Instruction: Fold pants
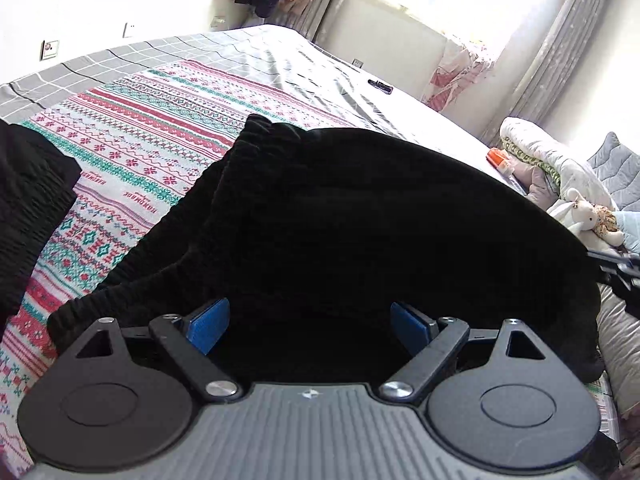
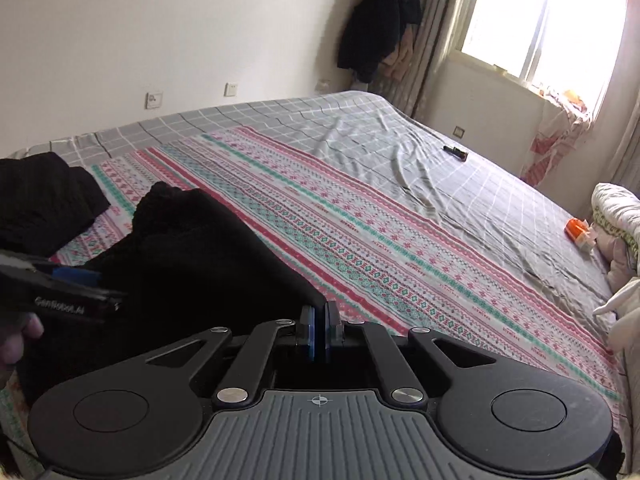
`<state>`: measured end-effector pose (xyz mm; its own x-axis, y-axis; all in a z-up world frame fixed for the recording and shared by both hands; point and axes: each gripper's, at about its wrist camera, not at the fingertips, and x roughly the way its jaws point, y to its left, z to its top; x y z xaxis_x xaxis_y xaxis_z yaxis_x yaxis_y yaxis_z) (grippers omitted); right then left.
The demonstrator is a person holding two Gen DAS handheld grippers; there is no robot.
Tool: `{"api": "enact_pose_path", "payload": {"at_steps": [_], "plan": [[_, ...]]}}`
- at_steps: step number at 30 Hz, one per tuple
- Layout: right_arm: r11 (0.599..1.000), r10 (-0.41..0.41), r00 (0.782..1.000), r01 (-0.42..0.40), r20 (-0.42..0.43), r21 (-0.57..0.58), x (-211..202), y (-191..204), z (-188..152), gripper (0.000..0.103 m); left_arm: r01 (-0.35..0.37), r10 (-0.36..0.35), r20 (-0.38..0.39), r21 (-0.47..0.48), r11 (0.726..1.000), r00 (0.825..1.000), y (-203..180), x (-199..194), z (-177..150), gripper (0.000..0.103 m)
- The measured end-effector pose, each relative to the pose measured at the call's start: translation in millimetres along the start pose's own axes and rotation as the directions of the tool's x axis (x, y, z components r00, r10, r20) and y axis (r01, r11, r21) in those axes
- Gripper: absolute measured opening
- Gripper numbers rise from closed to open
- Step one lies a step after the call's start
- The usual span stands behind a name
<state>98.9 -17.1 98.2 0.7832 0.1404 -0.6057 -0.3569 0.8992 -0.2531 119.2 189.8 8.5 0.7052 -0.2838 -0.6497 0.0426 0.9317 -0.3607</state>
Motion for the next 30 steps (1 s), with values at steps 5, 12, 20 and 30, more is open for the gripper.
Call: {"api": "enact_pose_path", "payload": {"at_steps": [5,12,20,30], "plan": [[1.0,0.028,1.0,-0.027,0.004,-0.009,-45,36,-54,0.004,0.015,-0.016,-0.027,-0.014,1.0,1.0,14,-29,-26,0.102],[0.996,0.093,0.992,-0.094,-0.085,-0.005,-46,75,-136,0.003,-0.023,0.025,-0.08,0.027,0.999,0.996,27,-55,-67,0.102],[0.994,0.108,0.985,-0.109,-0.132,-0.001,-20,92,-173,0.007,0.009,-0.015,-0.092,-0.061,0.998,0.996,40,-59,-91,0.102],[0.972,0.156,0.984,-0.138,-0.083,0.193,-62,40,-177,0.059,0.168,-0.174,-0.039,-0.115,0.979,0.984,32,-65,-97,0.102]]}}
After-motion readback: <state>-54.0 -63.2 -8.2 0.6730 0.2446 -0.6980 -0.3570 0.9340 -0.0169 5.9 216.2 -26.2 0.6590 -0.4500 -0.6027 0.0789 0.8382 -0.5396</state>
